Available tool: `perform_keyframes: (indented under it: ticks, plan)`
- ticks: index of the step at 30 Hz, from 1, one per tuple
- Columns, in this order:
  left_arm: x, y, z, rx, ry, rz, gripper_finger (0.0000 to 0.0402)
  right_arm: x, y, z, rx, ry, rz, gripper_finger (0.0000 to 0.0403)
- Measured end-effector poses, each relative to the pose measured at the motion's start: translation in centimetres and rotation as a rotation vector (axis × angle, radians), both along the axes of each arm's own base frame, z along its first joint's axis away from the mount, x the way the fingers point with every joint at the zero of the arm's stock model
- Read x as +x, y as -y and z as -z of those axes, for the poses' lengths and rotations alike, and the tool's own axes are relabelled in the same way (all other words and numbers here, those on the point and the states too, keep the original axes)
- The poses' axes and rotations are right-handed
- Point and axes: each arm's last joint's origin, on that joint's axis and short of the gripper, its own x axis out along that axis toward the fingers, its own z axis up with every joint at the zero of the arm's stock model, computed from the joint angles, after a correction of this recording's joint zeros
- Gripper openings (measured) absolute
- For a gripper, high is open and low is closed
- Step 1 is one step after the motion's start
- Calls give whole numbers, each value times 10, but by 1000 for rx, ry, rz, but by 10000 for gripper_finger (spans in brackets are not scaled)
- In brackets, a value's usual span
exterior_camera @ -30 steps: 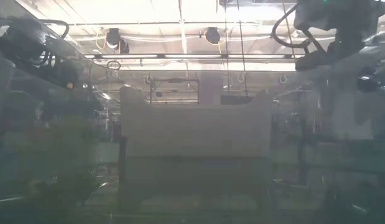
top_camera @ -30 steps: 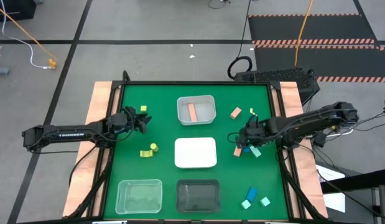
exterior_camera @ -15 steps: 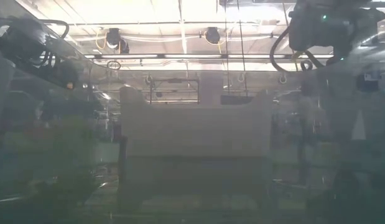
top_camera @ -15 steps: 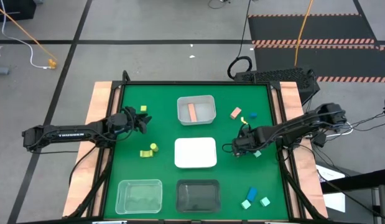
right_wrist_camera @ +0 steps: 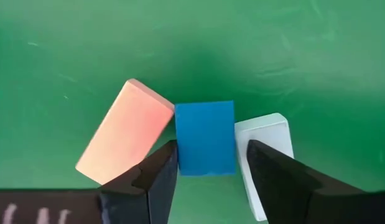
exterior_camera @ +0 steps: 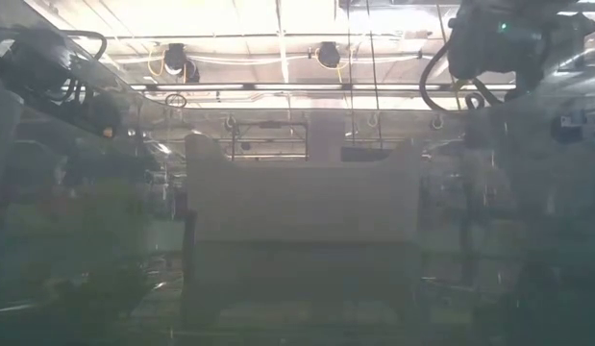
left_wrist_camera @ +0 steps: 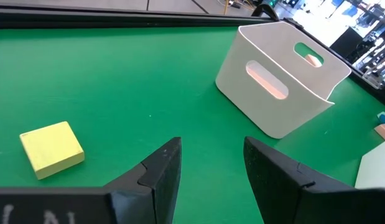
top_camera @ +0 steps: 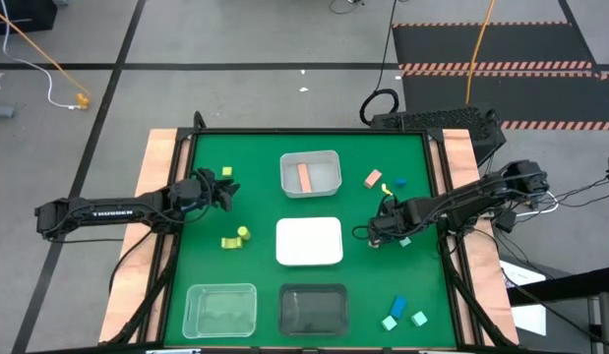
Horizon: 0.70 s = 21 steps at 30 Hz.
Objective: Sort & place blocks by color
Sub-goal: Put the middle blue block into the black bin
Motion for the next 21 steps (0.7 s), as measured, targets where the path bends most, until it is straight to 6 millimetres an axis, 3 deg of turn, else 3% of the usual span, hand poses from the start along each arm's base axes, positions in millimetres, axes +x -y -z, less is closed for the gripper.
perform_keyframes:
  ticks: [13, 21]
  plan:
    - [0, 0, 0, 0, 0, 0, 175, 4, 0, 0, -1, 44, 1, 180]
    - [0, 0, 0, -1, 1, 0, 175, 6, -1, 1, 21, 65, -5, 132]
